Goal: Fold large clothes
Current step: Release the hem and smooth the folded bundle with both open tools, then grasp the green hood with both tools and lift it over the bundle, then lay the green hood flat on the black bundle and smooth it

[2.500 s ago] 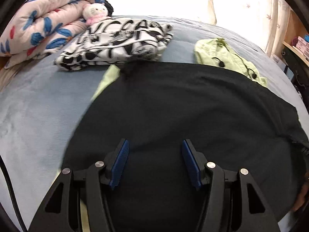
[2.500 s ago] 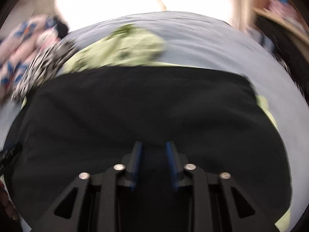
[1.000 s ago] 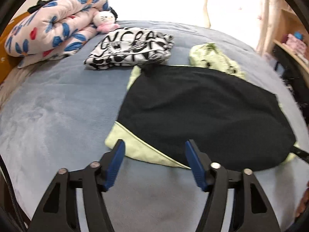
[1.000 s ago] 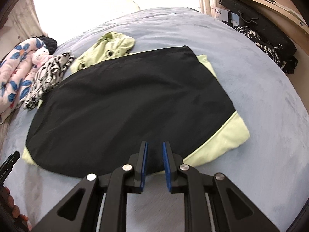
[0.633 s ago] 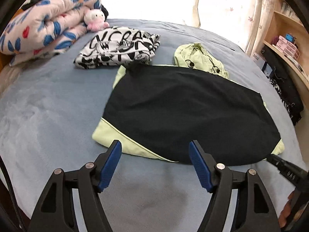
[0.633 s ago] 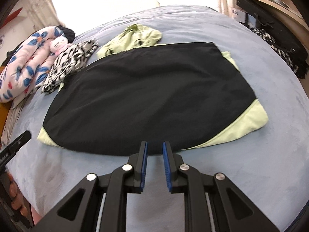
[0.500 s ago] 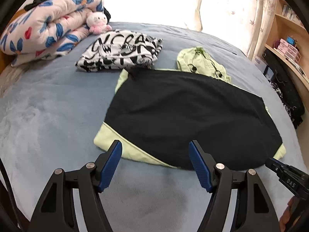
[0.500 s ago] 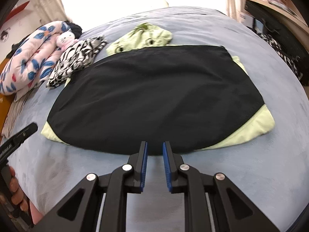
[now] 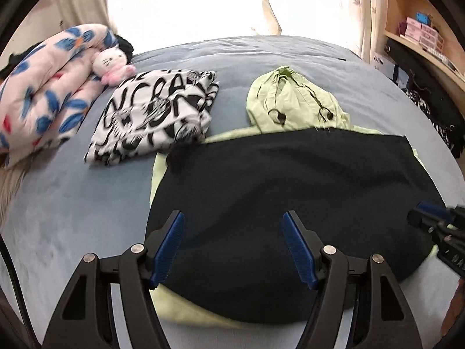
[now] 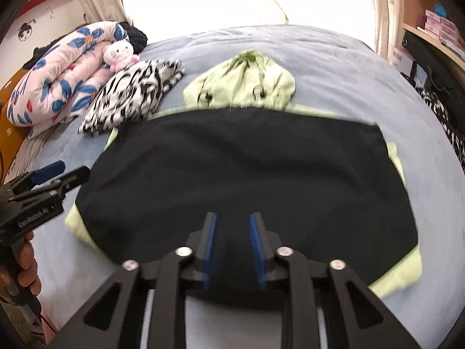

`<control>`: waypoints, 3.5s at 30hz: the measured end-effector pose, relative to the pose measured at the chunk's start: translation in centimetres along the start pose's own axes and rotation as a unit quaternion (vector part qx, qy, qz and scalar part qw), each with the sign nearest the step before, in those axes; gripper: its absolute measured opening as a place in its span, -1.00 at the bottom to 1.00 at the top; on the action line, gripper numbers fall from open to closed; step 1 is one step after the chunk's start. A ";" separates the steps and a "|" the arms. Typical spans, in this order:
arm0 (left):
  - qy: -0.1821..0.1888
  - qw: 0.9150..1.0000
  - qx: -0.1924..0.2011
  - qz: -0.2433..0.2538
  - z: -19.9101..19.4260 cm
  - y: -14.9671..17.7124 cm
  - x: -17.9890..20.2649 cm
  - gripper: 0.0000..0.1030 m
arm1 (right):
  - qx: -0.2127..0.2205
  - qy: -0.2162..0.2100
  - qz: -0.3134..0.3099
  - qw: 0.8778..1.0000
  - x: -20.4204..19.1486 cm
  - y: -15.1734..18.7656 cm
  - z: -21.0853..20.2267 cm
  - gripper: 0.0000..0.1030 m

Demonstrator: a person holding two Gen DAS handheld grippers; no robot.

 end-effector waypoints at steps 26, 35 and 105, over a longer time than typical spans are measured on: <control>0.039 0.995 -0.094 0.008 29.7 -25.5 2.0 0.32 | -0.058 -0.062 0.159 0.984 14.6 -25.1 23.8 -0.35; 0.049 0.993 -0.103 0.005 34.9 -25.0 2.3 0.61 | -0.065 -0.052 0.173 0.981 16.8 -25.4 28.3 -0.34; 0.175 0.978 -0.104 0.053 -8.5 4.1 -0.5 -0.04 | -0.035 -0.058 -0.024 0.997 1.7 4.5 -12.5 -0.10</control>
Point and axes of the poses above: each gripper's, at about its wrist camera, not at the fingertips, and z roughly the way its jaws point, x to its right, y to its underside, the point moved 2 cm from there along z, roughly the way its jaws point, and after that the axes turned 1 degree about -z, right-handed, at the moved point
